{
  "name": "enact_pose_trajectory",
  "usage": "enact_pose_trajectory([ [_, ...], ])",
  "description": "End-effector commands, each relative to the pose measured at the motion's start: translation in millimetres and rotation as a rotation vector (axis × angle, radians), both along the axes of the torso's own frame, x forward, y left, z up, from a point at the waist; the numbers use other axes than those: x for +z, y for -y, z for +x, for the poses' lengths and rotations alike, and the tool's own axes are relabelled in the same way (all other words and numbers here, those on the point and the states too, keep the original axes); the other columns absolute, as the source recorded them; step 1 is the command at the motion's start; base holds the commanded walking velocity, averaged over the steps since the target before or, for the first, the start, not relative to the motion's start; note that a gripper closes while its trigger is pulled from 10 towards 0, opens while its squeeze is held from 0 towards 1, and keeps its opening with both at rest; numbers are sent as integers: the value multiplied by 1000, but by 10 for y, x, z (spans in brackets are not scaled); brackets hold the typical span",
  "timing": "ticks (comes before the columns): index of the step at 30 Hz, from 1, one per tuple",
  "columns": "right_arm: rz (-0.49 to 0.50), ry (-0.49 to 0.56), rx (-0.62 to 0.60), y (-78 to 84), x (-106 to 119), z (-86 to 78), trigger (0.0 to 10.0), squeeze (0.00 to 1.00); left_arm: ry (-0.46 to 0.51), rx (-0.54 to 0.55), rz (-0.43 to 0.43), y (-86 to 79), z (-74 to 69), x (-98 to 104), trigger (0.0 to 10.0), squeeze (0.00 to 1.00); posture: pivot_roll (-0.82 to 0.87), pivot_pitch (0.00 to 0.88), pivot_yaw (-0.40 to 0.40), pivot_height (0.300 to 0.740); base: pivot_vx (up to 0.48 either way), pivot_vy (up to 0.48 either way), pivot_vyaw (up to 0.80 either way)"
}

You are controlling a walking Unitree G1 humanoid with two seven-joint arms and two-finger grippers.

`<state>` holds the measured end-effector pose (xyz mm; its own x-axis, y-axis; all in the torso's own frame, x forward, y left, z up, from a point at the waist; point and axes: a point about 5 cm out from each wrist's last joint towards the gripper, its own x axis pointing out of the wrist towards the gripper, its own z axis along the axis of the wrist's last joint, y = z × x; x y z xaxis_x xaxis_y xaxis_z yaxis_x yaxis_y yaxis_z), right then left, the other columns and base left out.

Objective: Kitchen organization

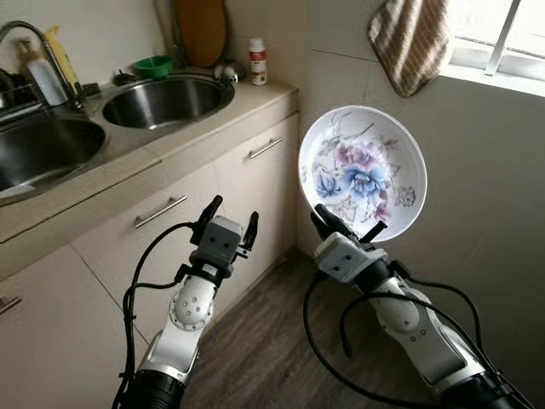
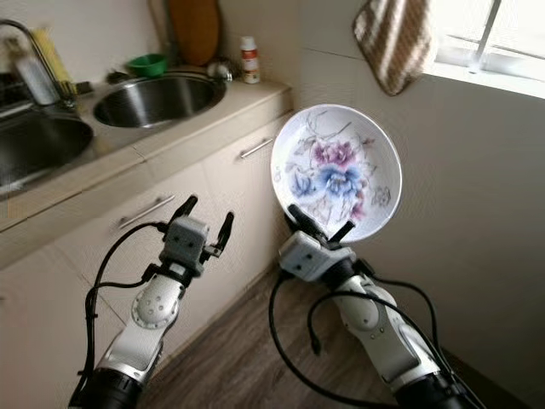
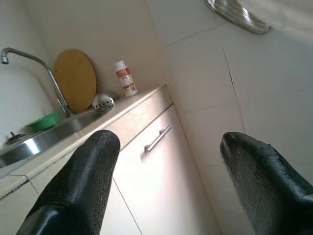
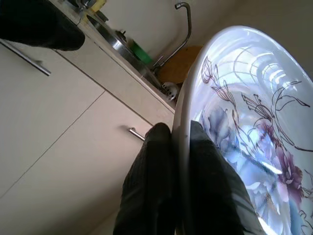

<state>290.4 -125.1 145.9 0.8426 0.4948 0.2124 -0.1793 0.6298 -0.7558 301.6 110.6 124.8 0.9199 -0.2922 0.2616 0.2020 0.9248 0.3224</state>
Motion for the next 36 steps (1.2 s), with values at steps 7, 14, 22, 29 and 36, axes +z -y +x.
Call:
enact_pose_trajectory([
  [7,60,160,-4,-23,282,37,0,35,97,48,-21,-111,36,219,10000,0,24,0,25,740,375,0,800],
  [14,73,185,-6,-26,316,46,0,35,120,62,-26,-125,56,271,10000,0,28,0,26,740,373,0,800],
  [22,65,225,-10,-47,340,45,0,16,138,69,-34,-126,58,310,10000,0,27,0,26,740,353,0,800],
  [29,100,228,-15,-40,360,57,0,8,172,73,-45,-129,62,395,10000,0,29,0,25,740,260,0,800],
  [36,210,191,-67,35,420,127,10000,0,191,76,-49,-138,71,451,10000,0,32,0,24,740,0,0,679],
])
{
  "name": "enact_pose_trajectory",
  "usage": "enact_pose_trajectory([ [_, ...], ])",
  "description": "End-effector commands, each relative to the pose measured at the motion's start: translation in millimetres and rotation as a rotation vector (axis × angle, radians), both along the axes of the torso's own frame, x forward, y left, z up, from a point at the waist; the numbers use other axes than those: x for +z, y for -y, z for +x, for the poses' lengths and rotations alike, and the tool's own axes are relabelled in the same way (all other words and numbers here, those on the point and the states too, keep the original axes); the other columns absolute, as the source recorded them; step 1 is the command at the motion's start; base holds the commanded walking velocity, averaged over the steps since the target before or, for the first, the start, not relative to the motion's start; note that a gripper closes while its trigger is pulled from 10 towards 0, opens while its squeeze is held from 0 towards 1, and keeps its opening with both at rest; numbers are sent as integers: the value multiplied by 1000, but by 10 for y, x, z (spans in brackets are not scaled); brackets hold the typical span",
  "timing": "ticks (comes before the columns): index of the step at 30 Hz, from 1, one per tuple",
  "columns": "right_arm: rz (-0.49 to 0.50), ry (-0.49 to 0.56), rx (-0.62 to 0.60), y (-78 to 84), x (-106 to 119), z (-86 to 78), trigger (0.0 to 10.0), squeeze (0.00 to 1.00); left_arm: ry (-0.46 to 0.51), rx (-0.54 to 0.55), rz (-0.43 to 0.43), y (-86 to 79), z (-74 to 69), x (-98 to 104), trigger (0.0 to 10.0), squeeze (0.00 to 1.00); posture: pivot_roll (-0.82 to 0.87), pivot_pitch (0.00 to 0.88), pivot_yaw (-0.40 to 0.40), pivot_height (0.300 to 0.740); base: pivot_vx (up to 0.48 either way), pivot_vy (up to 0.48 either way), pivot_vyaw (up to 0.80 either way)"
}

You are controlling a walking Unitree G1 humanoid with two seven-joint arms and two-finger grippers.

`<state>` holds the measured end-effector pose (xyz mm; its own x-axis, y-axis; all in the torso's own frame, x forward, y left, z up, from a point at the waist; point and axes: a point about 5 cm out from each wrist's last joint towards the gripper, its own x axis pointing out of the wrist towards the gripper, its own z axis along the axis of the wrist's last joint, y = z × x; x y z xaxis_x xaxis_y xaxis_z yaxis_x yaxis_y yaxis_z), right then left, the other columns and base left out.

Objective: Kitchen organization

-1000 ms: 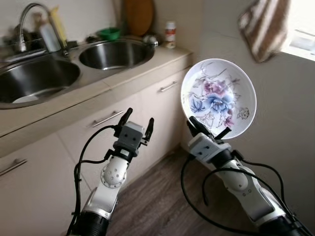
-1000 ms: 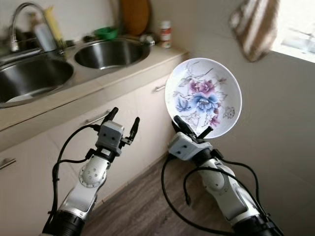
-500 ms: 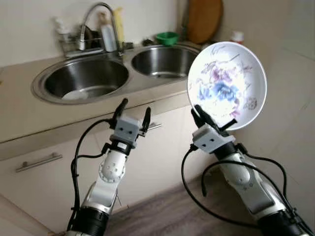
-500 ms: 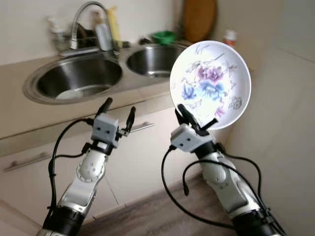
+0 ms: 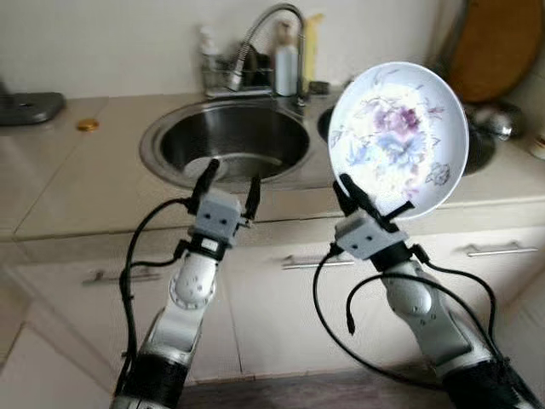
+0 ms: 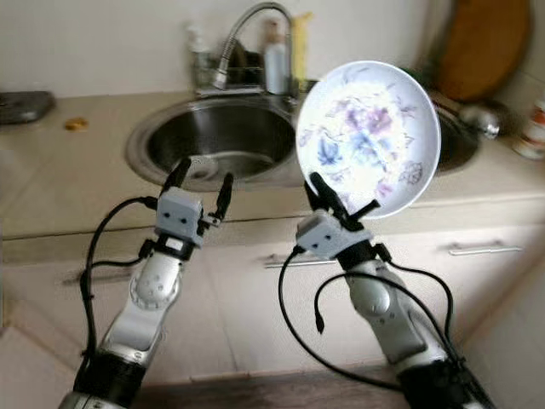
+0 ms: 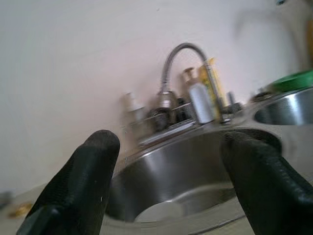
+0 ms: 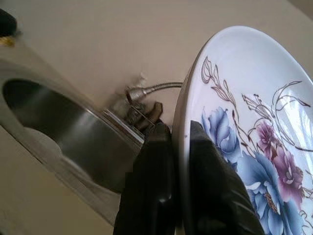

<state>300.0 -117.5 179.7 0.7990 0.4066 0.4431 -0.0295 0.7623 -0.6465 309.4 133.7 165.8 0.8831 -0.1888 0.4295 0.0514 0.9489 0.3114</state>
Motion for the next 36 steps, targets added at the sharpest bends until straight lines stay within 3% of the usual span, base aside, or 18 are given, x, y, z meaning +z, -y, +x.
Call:
enact_pose_trajectory([
  [1,29,9,-31,112,82,31,10000,0,16,-26,-10,93,-7,41,10000,0,32,0,24,740,0,0,444],
  [6,107,-26,-93,208,136,152,10000,0,16,-26,-11,99,-5,46,10000,0,32,0,25,740,0,0,0],
  [11,121,-35,-109,229,164,216,10000,0,16,-25,-9,94,-2,51,10000,0,37,0,24,740,0,0,0],
  [15,92,-33,-111,213,168,231,10000,0,17,-24,-8,88,-2,55,10000,0,40,0,23,740,60,0,0],
  [22,190,-77,-120,219,163,278,10000,0,21,-23,-6,80,-9,64,10000,0,42,0,28,740,318,0,0],
  [36,183,-97,-118,233,135,266,10000,0,15,-34,-7,97,-12,57,10000,0,40,0,32,740,251,0,0],
])
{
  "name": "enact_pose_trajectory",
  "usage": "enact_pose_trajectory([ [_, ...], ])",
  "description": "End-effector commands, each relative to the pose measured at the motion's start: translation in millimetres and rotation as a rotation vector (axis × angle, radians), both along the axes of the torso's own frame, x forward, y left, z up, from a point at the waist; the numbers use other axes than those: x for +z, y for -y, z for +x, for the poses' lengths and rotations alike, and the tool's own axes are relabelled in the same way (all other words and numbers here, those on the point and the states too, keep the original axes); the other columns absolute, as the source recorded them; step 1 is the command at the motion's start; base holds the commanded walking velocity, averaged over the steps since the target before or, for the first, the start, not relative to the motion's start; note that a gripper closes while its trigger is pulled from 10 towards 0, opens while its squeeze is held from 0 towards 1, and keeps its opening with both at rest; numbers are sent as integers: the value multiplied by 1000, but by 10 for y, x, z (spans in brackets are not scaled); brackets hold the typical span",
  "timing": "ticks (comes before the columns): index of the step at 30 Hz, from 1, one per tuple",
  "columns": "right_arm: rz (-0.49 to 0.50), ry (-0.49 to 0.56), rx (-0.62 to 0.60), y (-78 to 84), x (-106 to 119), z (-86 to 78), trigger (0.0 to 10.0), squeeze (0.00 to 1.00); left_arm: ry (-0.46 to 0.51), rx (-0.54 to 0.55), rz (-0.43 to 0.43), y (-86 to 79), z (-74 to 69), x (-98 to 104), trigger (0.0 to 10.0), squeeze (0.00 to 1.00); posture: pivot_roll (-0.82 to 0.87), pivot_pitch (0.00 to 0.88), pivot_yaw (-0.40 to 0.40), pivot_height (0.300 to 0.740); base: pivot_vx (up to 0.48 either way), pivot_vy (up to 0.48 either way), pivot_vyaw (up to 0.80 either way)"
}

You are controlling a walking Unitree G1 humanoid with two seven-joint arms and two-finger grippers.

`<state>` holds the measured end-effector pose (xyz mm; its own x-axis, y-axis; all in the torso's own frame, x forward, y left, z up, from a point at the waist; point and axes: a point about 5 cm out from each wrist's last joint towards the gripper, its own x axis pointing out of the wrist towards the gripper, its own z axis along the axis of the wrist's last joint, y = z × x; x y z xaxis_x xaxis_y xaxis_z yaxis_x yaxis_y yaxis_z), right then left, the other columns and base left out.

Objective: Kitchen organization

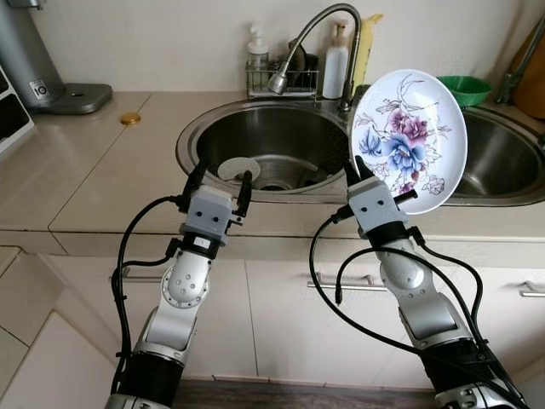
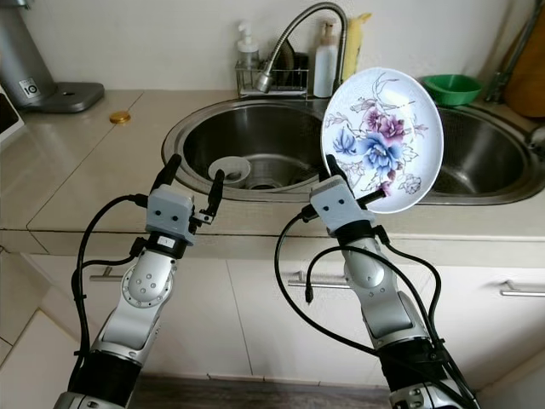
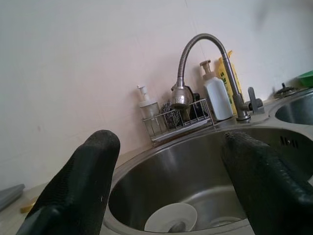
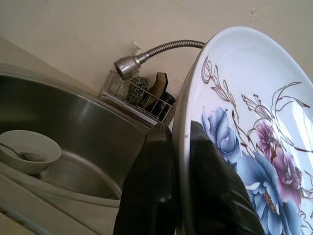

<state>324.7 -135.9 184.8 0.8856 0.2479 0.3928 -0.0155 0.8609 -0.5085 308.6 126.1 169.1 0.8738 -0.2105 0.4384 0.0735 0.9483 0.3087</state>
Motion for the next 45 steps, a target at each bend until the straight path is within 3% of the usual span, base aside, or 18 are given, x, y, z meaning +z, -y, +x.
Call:
enact_pose_trajectory([
  [1,14,25,-15,49,84,19,10000,0,4,-8,-4,22,-4,20,10000,0,39,0,31,740,349,0,0],
  [21,8,23,-4,66,103,40,10000,0,-7,-12,-11,49,-8,-3,10000,0,38,0,23,740,349,0,0],
  [31,87,-55,5,143,138,188,10000,0,-18,-32,-11,88,-7,-21,10000,0,42,0,23,740,162,0,0],
  [34,151,-104,8,195,152,268,10000,0,-26,-36,-6,102,-6,-34,10000,0,45,0,23,740,0,0,0],
  [35,242,-154,9,244,149,329,10000,0,-28,-36,-6,103,-5,-39,10000,0,45,0,22,740,0,0,0],
  [41,527,-315,22,364,134,518,10000,0,-31,-38,-2,107,-2,-42,10000,0,51,0,23,740,0,0,0],
  [45,581,-346,-27,492,127,600,10000,0,-32,-41,0,112,-1,-46,10000,0,56,0,21,740,0,0,0],
])
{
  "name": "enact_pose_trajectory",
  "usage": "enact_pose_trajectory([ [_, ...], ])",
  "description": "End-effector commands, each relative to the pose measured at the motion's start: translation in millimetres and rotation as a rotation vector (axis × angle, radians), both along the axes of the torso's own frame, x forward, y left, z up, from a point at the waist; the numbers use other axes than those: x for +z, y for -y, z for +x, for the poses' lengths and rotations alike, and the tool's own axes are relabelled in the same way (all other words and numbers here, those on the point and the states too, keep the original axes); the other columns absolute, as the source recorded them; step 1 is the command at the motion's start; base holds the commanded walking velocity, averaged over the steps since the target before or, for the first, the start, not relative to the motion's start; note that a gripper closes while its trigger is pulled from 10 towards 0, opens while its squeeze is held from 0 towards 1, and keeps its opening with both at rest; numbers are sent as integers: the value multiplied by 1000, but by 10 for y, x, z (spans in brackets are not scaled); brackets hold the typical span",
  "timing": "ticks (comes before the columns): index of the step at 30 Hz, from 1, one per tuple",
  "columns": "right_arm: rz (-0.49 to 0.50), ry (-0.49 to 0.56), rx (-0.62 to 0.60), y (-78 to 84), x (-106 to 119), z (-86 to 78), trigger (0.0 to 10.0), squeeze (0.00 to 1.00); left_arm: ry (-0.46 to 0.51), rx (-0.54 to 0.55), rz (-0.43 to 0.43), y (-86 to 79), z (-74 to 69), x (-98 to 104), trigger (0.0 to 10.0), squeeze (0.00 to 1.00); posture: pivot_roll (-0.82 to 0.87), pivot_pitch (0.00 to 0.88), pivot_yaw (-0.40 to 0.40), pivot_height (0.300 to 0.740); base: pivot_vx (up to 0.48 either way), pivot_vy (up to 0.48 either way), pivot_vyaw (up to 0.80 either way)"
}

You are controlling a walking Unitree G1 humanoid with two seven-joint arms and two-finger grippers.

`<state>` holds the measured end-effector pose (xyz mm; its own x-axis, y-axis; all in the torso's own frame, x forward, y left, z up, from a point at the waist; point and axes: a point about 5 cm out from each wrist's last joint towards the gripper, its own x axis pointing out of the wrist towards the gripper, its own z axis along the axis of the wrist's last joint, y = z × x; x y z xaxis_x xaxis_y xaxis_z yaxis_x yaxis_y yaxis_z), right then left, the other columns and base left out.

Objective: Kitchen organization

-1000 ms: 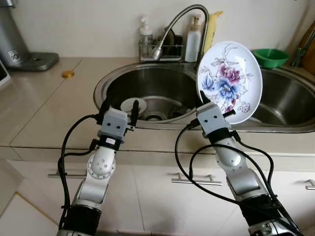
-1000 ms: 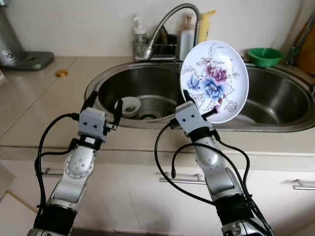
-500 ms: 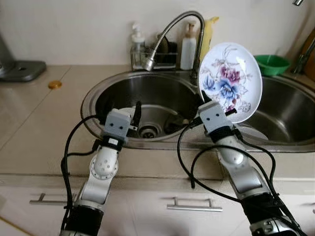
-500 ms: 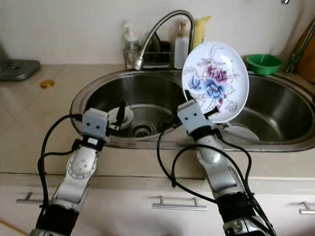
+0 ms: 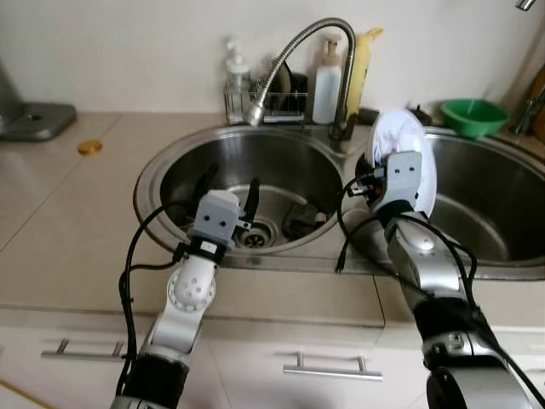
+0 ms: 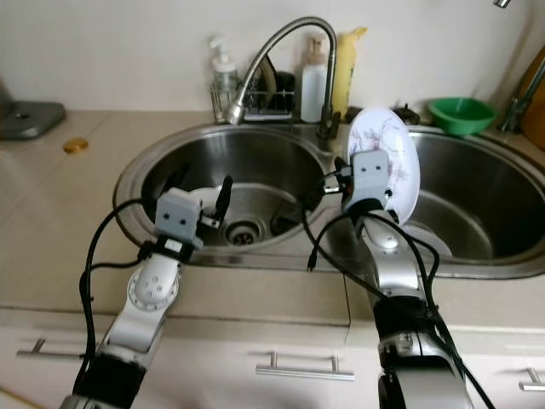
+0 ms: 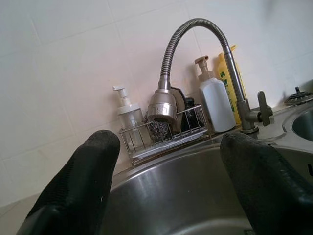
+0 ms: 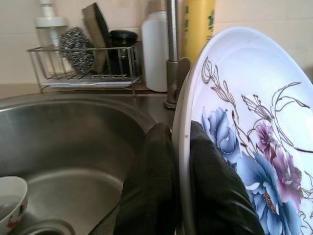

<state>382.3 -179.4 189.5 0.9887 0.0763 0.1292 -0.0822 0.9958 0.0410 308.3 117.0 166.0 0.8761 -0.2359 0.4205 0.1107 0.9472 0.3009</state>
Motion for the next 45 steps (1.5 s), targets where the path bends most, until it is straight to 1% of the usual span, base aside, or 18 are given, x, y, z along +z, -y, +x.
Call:
enact_pose_trajectory([
  [1,26,12,-26,98,83,41,10000,0,-10,-10,8,20,2,-15,10000,0,56,0,21,740,0,0,0],
  [2,37,-14,-49,182,68,73,10000,0,-12,-10,10,18,3,-18,10000,0,59,0,20,740,0,0,0],
  [6,134,-121,-105,335,-46,100,10000,0,-14,-9,13,15,3,-22,10000,0,64,0,17,740,0,0,0],
  [7,134,-121,-105,335,-46,100,10000,0,-14,-9,13,15,3,-22,10000,0,64,0,17,740,0,0,0],
  [9,167,-215,-165,456,-193,83,10000,0,-17,-6,13,8,-1,-30,10000,0,67,0,15,740,0,0,0],
  [10,167,-215,-165,456,-193,83,10000,0,-17,-6,13,8,-1,-30,10000,0,67,0,15,740,0,0,0],
  [12,105,-255,-187,496,-281,56,10000,0,-21,-6,15,6,-8,-44,10000,0,65,0,17,740,0,0,0],
  [16,74,-309,-193,518,-400,23,10000,0,-27,-9,17,8,-7,-54,10000,0,60,0,21,740,0,0,0],
  [21,82,-348,-210,543,-491,-5,10000,0,-30,-14,19,21,4,-54,10000,0,60,0,21,740,0,0,0],
  [22,84,-353,-218,560,-501,-11,10000,51,-33,-15,20,23,6,-60,10000,0,60,0,21,740,0,0,0],
  [23,83,-354,-220,565,-504,-13,10000,51,-33,-15,21,23,6,-62,10000,0,60,0,21,740,0,0,0],
  [24,86,-349,-219,569,-503,-15,10000,757,-35,-15,22,22,6,-65,10000,0,60,0,21,740,0,0,0],
  [25,88,-344,-218,571,-501,-16,10000,757,-35,-14,22,21,6,-67,10000,0,60,0,21,740,0,0,0],
  [26,88,-342,-214,570,-498,-16,10000,1000,-36,-14,23,20,4,-68,10000,0,56,0,24,740,0,0,0],
  [33,17,-339,-172,528,-506,-21,10000,1000,-41,-11,23,16,-2,-80,10000,0,57,0,22,740,0,0,0],
  [38,5,-285,-130,479,-424,-2,10000,1000,-43,-11,21,18,-2,-85,10000,0,53,0,22,740,0,0,0],
  [44,9,-88,-133,465,-181,-17,10000,1000,-50,-13,21,20,-7,-103,10000,0,51,0,22,740,0,0,0],
  [45,12,-17,-131,433,-103,-43,10000,1000,-54,-10,19,18,-8,-107,10000,0,51,0,22,740,0,0,0],
])
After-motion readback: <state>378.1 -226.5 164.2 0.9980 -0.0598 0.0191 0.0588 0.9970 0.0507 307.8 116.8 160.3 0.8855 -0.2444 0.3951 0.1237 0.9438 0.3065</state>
